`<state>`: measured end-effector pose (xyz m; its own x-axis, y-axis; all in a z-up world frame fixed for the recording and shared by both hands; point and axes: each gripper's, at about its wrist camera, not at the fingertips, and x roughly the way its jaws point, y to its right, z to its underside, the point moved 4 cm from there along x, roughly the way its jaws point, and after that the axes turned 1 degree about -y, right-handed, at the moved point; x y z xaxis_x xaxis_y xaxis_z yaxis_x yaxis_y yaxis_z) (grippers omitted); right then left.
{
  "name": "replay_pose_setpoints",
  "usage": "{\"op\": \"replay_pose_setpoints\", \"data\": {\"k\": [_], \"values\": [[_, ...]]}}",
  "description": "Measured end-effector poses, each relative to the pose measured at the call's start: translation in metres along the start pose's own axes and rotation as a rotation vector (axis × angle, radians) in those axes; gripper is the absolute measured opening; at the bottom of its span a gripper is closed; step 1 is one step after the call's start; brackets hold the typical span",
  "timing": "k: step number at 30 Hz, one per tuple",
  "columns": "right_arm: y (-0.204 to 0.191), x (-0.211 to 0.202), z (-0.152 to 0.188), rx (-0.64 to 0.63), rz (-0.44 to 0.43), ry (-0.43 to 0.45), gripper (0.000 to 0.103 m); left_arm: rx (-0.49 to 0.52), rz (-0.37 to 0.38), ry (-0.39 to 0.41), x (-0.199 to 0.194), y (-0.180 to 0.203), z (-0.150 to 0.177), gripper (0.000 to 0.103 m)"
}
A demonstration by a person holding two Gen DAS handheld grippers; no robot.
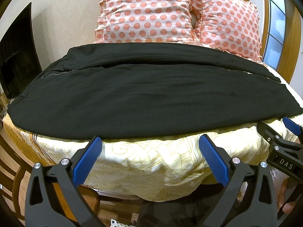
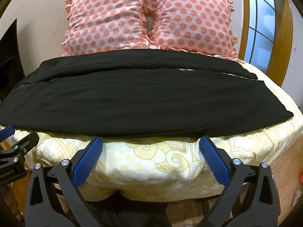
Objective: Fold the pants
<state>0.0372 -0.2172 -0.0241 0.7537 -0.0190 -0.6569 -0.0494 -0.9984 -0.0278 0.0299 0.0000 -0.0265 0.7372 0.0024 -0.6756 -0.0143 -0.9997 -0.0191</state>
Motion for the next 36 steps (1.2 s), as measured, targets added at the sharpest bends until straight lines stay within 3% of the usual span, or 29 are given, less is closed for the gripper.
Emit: {"op": "replay_pose_setpoints", "data": {"k": [7, 10, 14, 18, 20, 25, 29, 36], "values": [[-0.004, 0.005, 0.002, -0.013, -0.013, -0.025, 0.102, 0.007, 0.0, -0.001, 0.0, 0.0, 0.0, 0.101], [-0.002, 0.002, -0.001, -0.021, -0.068, -0.038, 0.102, 0.013, 0.02, -0.019, -0.004, -0.003, -0.003, 0.101], [0.026, -0.028, -0.021, -0.011, -0.122, 0.035, 0.102, -0.02, 0.079, 0.022, -0.02, -0.012, -0.015, 0.101], [0.052, -0.039, -0.056, -0.004, -0.073, 0.098, 0.102, -0.046, 0.071, 0.084, -0.03, -0.022, -0.046, 0.101], [0.07, -0.034, -0.08, 0.022, -0.021, 0.107, 0.102, -0.035, 0.023, 0.124, -0.028, -0.027, -0.068, 0.101], [0.124, 0.016, -0.145, 0.12, 0.08, 0.055, 0.102, -0.046, -0.02, 0.143, -0.004, -0.035, -0.115, 0.101], [0.163, 0.091, -0.192, 0.189, 0.179, -0.072, 0.102, -0.058, -0.051, 0.139, 0.023, -0.039, -0.148, 0.101], [0.217, 0.205, -0.243, 0.312, 0.345, -0.224, 0.09, -0.099, -0.101, 0.098, 0.075, -0.055, -0.174, 0.101]]}}
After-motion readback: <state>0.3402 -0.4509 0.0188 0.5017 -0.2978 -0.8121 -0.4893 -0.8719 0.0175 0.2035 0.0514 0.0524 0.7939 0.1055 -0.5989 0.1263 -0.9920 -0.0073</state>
